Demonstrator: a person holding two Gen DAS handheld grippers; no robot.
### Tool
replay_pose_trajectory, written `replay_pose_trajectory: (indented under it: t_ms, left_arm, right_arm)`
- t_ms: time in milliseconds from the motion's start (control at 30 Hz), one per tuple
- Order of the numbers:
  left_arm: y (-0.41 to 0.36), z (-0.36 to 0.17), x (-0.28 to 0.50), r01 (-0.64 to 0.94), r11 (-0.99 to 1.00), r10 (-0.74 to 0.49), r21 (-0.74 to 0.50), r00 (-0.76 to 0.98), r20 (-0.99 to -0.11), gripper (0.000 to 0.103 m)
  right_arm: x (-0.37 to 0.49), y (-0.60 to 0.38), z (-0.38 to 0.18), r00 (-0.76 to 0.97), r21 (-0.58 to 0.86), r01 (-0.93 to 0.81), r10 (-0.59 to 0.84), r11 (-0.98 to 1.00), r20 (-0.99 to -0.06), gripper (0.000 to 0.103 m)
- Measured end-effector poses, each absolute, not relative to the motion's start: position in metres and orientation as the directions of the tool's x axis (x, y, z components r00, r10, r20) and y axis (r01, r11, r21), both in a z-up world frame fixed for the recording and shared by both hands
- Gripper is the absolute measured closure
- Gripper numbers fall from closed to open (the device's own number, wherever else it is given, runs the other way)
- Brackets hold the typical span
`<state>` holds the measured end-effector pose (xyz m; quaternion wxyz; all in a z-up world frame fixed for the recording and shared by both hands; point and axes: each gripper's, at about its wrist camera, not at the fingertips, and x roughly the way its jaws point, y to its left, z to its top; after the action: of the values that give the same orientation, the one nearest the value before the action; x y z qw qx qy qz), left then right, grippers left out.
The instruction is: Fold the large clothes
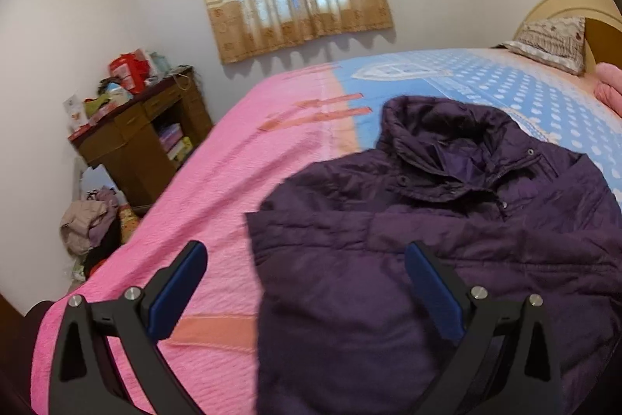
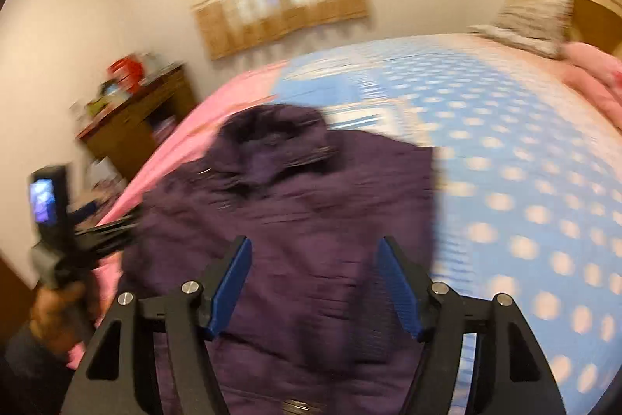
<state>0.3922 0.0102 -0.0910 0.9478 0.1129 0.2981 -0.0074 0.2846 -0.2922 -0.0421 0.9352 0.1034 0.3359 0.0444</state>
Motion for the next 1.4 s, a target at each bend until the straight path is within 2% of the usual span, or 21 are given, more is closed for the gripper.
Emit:
replay_pose_trajectory:
  t_ms: [133, 300, 600, 1400]
  left_arm:
    - [0.004, -0.115, 0.404, 0.081, 0.977, 0.063, 0.198, 0.774, -0.631, 0.0]
    - [0.011, -0.143, 0.402, 0.087, 0.982, 0.05, 0.17, 0.741, -0.67, 0.0]
    - [0.011, -0.156, 0.405, 0.102, 0.985, 0.028, 0.137, 0.694, -0.719, 0.0]
    - [0.008, -0.159, 0.406, 0.11, 0.98, 0.048, 0.165, 0.676, -0.735, 0.0]
  right_arm:
    - [0.318, -0.273, -0.075, 0.708, 0.216, -0.05, 0.187, 0.975, -0.681, 0.035]
    - [0.33, -0.281, -0.107, 0.682, 0.211, -0.059, 0.194, 0.976, -0.705, 0.035]
    - [0.34, -0.259, -0.13, 0.644, 0.067, -0.076, 0.1, 0.995, -0.759, 0.035]
    - [0.343, -0.236, -0.143, 0.642, -0.124, -0.067, -0.053, 0.99, -0.765, 0.033]
